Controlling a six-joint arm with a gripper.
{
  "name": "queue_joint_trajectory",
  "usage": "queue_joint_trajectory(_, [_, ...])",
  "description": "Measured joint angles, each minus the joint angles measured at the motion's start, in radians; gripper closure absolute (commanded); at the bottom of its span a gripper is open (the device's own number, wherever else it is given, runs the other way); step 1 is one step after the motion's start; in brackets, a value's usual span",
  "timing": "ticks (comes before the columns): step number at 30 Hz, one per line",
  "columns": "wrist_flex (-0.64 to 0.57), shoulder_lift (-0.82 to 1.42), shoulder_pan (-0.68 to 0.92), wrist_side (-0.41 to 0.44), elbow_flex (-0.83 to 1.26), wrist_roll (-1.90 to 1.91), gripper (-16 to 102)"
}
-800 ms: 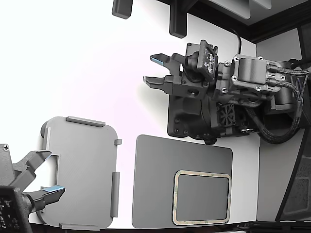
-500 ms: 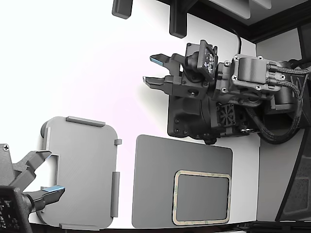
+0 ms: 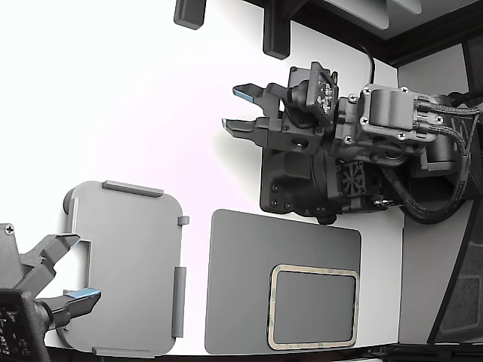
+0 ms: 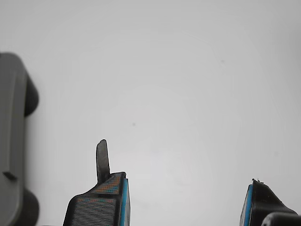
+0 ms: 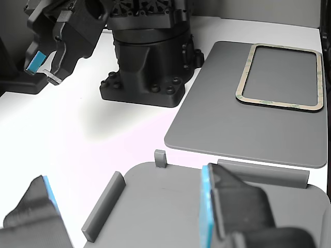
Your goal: Move top rectangular frame to the holder.
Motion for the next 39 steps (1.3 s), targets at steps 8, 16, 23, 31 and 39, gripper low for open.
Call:
queue_joint_trajectory(8, [0.000, 0.000, 0.000, 0.002, -0.015, -0.006, -14])
queue_joint_trajectory(16, [0.005, -0.103, 0.000, -0.003, -0.144, -0.052, -14])
queue_joint_trajectory(23, [-0.040, -0.202, 0.000, -0.109, -0.265, -0.227, -14])
queue_joint_trajectory(31, [0.058, -0.411, 0.086, -0.190, -0.472, -0.443, -14])
queue_joint_trajectory(39, [0.267, -0.583, 0.247, -0.184, -0.710, -0.689, -5])
